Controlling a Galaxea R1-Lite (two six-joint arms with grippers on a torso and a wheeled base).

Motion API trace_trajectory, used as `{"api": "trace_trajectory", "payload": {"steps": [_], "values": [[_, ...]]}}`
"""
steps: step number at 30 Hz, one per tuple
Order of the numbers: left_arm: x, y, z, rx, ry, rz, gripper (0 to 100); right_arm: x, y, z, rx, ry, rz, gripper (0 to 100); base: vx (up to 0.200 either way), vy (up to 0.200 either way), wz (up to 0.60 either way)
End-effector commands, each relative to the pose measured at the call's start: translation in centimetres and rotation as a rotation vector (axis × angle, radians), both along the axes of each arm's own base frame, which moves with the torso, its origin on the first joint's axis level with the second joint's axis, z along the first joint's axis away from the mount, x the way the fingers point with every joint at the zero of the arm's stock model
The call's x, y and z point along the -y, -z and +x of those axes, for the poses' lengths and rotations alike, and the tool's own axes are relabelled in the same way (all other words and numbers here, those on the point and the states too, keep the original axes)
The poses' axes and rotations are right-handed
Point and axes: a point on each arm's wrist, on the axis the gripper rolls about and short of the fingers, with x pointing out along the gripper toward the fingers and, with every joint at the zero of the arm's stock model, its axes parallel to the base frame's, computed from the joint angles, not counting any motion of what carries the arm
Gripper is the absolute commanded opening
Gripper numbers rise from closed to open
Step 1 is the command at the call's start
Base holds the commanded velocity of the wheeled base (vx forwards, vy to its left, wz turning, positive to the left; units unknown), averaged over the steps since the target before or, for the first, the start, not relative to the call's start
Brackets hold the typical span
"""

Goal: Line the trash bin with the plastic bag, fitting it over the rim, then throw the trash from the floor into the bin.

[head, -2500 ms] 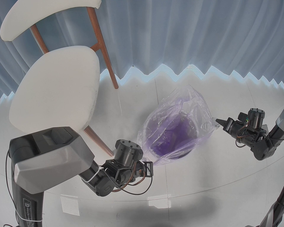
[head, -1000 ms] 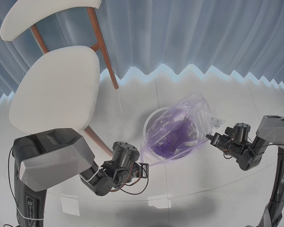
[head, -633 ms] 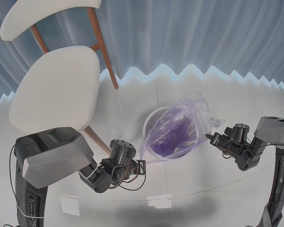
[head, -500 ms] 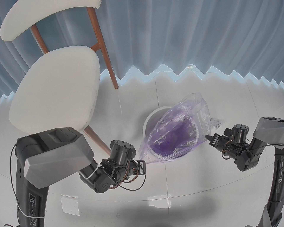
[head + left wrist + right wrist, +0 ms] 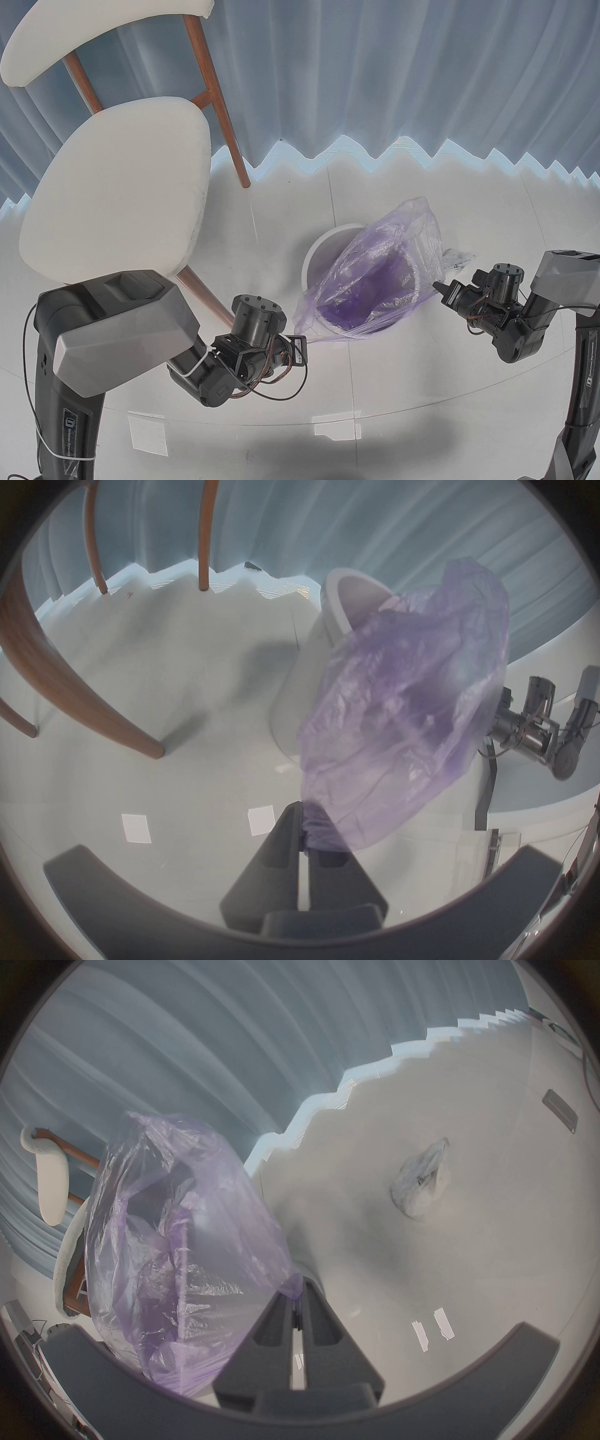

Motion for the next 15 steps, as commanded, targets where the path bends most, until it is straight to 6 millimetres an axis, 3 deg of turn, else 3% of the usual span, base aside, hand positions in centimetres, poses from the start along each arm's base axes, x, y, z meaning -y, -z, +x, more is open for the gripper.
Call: {"api": "trace_trajectory", "payload": {"steps": [1,13,14,15], "values": [[-0.4,-0.4,0.6,0.030,-0.024,-0.021,0,0.0,0.5,0.2,0.000,0.005,0.001,0,0.000,0.000,0.00],[0.3,-0.2,-0.3,0.052,-0.006,-0.029,0,0.0,0.2,0.2,0.022,0.005,0.000,0,0.000,0.000,0.00],[0.2,-0.1,-0.5,0.048,-0.010,-0.022,100,0.0,0.2,0.1,0.019,0.005,-0.002,0,0.000,0.000,0.00],[0.2,0.0,-0.6,0.048,-0.011,-0.017,100,0.0,0.3,0.1,0.018,0.004,-0.003,0,0.000,0.000,0.00]]}}
